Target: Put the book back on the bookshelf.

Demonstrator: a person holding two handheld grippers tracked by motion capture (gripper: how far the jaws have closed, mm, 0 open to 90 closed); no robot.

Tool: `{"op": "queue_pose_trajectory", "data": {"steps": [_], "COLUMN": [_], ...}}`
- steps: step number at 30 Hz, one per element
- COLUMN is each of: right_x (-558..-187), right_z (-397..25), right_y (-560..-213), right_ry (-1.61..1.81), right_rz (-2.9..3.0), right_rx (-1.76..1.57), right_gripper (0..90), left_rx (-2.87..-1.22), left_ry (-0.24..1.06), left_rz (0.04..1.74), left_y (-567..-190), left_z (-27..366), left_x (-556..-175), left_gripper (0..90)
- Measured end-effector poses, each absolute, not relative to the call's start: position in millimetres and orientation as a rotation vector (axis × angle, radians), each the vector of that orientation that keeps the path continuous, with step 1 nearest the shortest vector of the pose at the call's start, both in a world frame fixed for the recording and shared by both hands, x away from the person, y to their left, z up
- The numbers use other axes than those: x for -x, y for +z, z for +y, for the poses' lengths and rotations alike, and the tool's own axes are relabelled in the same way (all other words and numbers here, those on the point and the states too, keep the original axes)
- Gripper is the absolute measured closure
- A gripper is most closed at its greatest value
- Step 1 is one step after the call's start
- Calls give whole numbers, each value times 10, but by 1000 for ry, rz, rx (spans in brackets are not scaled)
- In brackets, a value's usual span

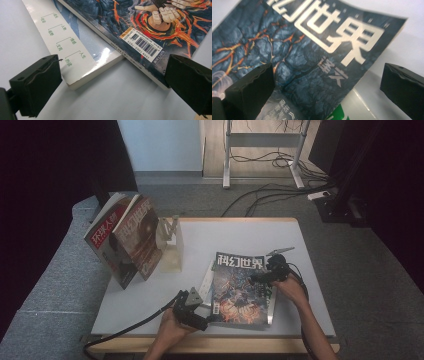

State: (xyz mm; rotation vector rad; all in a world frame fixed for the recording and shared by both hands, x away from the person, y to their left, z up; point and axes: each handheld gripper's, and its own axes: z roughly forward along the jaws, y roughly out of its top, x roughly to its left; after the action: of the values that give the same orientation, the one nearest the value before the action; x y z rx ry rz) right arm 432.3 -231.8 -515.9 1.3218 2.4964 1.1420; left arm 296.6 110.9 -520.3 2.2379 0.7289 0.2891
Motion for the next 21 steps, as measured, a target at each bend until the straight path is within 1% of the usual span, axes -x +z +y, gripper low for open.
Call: {"op": "queue_pose_trajectory", "data": {"steps": [2,5,11,15,21], "right_x": [-4337,-4363,-4422,-4453,-4456], "right_z": [-2304,-2303,-2281,-2280,-2354], "right_y": [-5195,-5213,-5204,-5185,-5096], "right_ry": [1134,1154,1169,1175,1198], "right_rz": [2518,2522,2533,2528,2466], "right_rx": [-1329,-1353,-1372,-1389,-1401], "right_gripper": [0,0,1,63,247], "left_rx": [-2220,-2226,-2227,-2225,-2227], "left_ry": [261,283,283,270,251], "left_rz": [743,736,736,740,747], "left_y": [-5230,-5225,-5231,-5233,-5237], "left_z": [1134,1121,1122,1125,1131], "left_x": [-2981,-2966,-2966,-2977,-2996], "left_gripper": [7,6,6,6,1]}}
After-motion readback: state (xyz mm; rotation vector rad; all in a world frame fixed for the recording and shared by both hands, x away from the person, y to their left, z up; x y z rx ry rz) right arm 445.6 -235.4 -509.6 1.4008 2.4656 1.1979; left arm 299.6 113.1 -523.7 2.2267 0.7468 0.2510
